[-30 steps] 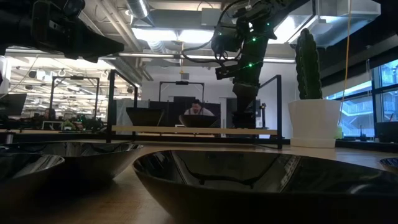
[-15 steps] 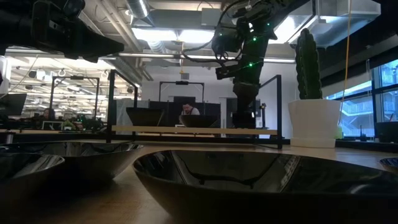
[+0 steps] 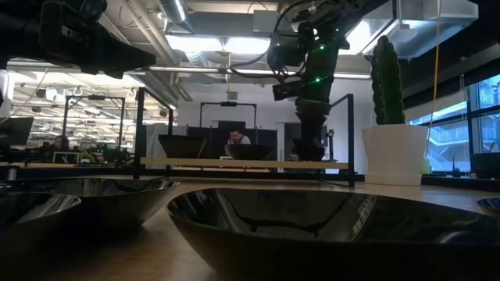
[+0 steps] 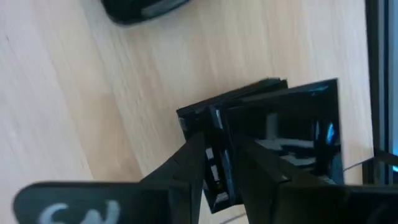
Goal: Pick & Place Mini shaped plates
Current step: Stack the black square plate on top of the black square plate on the shelf
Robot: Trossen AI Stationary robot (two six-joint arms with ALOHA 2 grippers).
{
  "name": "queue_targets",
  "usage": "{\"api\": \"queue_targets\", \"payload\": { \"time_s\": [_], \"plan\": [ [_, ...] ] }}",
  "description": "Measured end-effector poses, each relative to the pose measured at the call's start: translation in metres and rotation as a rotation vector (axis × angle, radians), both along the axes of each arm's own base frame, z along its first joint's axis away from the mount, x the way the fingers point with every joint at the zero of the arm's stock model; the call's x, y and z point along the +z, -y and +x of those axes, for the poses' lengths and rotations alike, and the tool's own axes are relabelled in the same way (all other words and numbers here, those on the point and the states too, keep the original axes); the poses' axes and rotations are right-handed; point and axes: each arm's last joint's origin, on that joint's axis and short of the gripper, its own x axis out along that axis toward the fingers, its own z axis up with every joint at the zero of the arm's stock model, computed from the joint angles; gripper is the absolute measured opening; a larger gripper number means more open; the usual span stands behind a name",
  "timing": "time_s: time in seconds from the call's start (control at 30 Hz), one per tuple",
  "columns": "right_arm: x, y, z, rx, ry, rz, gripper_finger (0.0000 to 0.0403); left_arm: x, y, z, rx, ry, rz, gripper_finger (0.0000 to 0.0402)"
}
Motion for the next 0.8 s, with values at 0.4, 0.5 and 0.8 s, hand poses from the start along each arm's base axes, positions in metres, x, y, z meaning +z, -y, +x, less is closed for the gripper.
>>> {"api": "queue_targets", "payload": {
  "time_s": [0.4, 0.5, 0.8],
  "plan": [
    [0.023, -0.001, 0.006, 0.003, 0.028, -0.009, 0.0086, 0.0, 0.0, 0.0, 0.0, 0.0, 0.0, 0.0007],
    [0.032, -0.003, 0.008, 0.014, 0.023, -0.024, 0.0086, 0.0, 0.0, 0.0, 0.0, -0.002, 0.007, 0.0008],
    [0.042, 0.018, 0.011, -0.009, 0.034, -0.251, 0.0086, 0.0, 0.0, 0.0, -0.001, -0.005, 0.022, 0.0005]
  ]
}}
